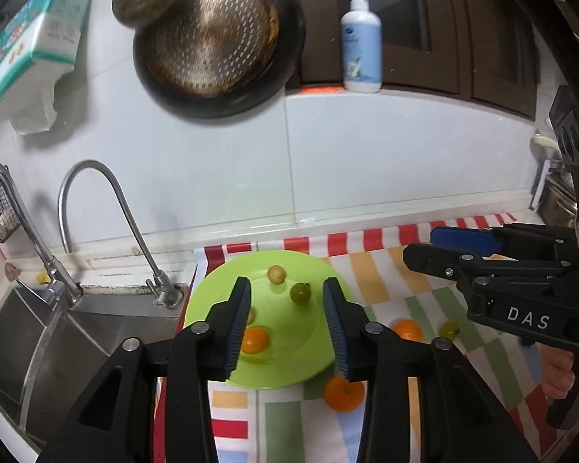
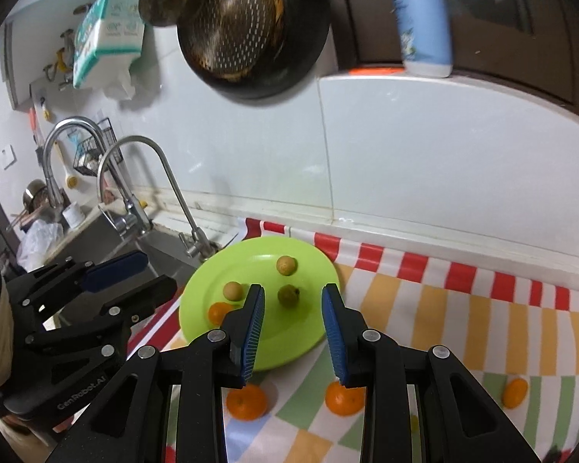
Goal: Organize fruits
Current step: 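Lift both tools away from the plate toward the remaining fruits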
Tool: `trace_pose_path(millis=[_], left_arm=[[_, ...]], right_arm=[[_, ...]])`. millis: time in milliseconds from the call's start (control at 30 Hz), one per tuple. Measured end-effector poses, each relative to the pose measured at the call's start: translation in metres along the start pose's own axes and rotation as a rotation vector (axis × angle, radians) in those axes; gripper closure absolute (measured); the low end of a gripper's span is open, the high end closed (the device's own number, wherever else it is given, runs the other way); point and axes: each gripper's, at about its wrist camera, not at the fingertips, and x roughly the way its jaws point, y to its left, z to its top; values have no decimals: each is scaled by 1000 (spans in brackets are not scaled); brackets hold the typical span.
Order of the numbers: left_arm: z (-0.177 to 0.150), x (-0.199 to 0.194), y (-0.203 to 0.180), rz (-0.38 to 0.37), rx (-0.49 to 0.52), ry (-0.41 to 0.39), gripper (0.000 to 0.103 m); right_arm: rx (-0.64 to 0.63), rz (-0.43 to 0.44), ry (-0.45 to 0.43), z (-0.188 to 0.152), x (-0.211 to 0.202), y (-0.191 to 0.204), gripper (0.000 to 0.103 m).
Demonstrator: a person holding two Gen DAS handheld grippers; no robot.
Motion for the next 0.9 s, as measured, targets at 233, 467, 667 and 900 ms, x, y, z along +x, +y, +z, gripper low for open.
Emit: trace_pose_path(millis=[233, 467, 667, 900], left_arm=[[-18, -18, -15, -2, -1, -14, 55], [-38, -30, -23, 29, -15, -23, 46], [-60, -29, -33, 36, -5, 8, 46], [-79, -28, -48, 29, 15, 30, 46]], right_arm=[[32, -59, -43, -15, -34, -8, 58], [-1, -188, -106, -31, -64, -11, 49], [-21, -267, -95, -56, -75, -15, 49], [-20, -317, -89, -86, -86, -20, 49]])
